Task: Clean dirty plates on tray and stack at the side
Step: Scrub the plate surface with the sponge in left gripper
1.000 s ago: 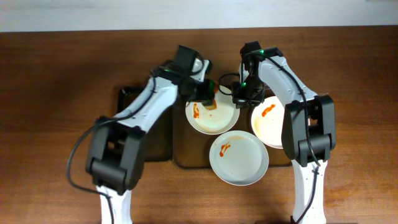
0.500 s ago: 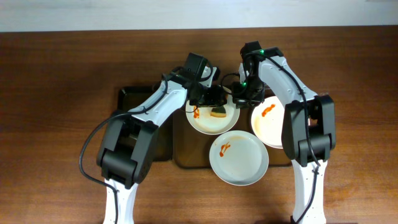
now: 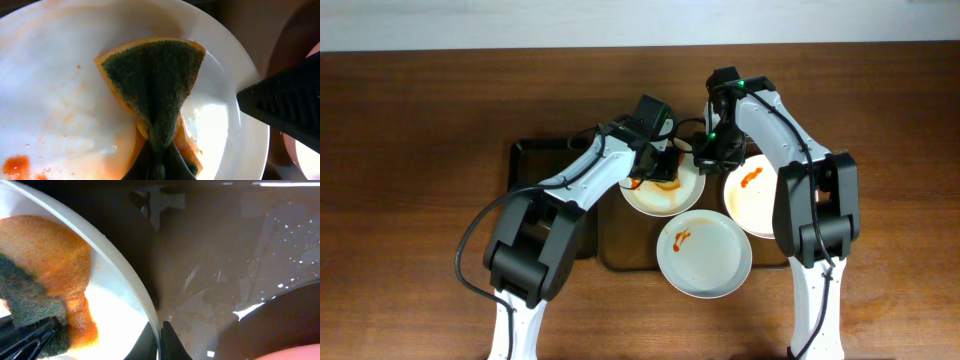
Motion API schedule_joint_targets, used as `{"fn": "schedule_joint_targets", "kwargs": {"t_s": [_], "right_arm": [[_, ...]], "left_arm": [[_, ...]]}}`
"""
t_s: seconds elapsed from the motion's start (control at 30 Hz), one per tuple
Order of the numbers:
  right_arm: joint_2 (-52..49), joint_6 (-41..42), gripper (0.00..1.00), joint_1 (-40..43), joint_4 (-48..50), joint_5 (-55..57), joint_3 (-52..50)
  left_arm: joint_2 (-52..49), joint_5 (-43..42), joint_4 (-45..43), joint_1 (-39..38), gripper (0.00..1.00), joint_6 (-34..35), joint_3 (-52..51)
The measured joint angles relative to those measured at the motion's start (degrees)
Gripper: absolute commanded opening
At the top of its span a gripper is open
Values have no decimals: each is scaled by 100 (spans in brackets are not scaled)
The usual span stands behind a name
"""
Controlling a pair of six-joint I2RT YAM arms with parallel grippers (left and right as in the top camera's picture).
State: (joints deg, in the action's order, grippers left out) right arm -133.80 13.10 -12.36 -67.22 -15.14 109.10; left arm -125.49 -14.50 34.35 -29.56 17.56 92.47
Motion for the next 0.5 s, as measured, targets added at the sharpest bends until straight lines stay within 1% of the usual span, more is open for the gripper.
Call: {"fn": "schedule_joint_targets", "kwargs": {"t_s": [0.13, 0.33, 0.37, 0.4, 0.43, 0.5], "right_arm": [[-4, 0, 4, 0, -11, 0, -26], [-11, 2, 4, 0, -17, -2, -26], [-11, 2, 8, 0, -17, 0, -26], [-11, 0, 8, 0, -17, 0, -26], [-11, 22, 4, 0, 0, -9, -26], [-11, 17, 4, 0, 4, -26, -26]], "left_arm": [[0, 245, 229, -7, 0, 0, 2], [2, 393, 516, 98, 0, 0, 7], [2, 426, 601, 138, 0, 0, 15], [15, 452, 704, 212, 0, 0, 15], [24, 457, 769, 280, 0, 0, 15], [33, 463, 863, 476, 0, 0, 15]]}}
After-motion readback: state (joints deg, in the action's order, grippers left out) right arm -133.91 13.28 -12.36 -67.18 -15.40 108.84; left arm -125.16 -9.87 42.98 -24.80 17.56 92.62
